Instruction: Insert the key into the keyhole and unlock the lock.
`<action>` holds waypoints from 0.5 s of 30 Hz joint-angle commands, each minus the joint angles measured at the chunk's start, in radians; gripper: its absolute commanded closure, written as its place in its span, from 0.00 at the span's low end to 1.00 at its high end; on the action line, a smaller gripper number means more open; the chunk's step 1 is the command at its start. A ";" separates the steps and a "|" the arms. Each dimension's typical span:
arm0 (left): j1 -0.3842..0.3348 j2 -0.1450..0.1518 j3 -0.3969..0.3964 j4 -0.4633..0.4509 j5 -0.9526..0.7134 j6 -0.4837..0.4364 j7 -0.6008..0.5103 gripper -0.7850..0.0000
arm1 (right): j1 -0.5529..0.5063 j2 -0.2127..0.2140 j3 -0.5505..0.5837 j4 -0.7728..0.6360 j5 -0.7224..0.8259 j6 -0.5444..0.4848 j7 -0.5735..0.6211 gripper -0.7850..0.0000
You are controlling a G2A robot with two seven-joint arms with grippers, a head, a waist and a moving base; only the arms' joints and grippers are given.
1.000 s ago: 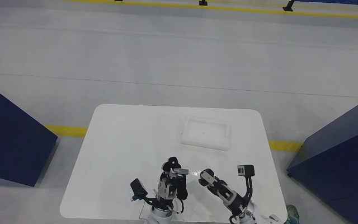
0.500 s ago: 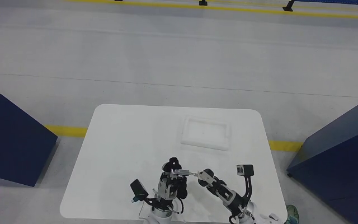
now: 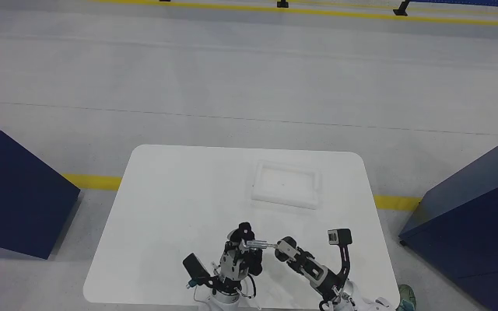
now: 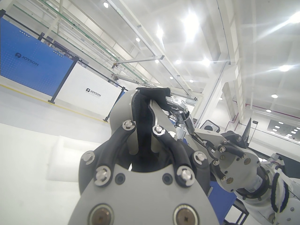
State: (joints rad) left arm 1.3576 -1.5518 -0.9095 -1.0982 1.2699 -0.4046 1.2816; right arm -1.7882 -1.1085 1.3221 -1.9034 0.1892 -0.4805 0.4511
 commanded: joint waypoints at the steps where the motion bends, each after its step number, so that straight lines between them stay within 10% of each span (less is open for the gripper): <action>1: -0.001 -0.001 0.003 0.005 -0.005 -0.004 0.008 1.00 | -0.002 0.000 -0.001 -0.001 0.007 0.001 0.006 1.00; 15: 0.008 -0.006 0.004 -0.016 -0.090 -0.060 -0.029 1.00 | -0.011 -0.002 -0.027 -0.007 0.052 0.007 0.023 1.00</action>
State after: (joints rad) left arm 1.3654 -1.5579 -0.9052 -1.1128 1.1793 -0.4651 1.2514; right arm -1.7991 -1.1106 1.2978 -1.9107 0.2453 -0.4726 0.4774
